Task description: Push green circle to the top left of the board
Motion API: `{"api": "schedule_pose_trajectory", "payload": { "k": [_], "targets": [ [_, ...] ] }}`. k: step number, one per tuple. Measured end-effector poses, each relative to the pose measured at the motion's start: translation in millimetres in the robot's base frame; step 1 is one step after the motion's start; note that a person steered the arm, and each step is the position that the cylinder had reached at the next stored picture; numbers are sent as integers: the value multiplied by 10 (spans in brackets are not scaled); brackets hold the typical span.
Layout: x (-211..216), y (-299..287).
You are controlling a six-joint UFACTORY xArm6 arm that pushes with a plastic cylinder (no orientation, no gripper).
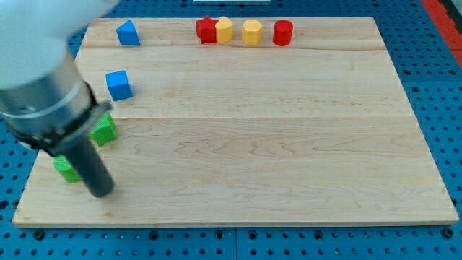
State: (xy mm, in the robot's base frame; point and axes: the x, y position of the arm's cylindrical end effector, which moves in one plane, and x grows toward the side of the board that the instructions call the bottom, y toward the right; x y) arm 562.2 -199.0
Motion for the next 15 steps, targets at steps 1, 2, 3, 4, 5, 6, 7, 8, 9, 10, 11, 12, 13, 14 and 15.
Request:
{"api": "schedule_pose_trajectory", "payload": {
  "k": [1, 2, 3, 4, 5, 6, 7, 8, 9, 10, 11, 12, 13, 14, 15],
  "targets": [
    [-14, -197],
    [-96, -439],
    [2, -430],
    [-272, -513],
    [-631, -510],
    [-308, -418],
    [-395, -872],
    [-885, -756],
    [-1151, -515],
    [-1391, -296],
    [-1536, -109],
    [-1849, -93],
    [-2262, -95],
    [-2652, -95],
    [-2684, -124]
  ]
}}
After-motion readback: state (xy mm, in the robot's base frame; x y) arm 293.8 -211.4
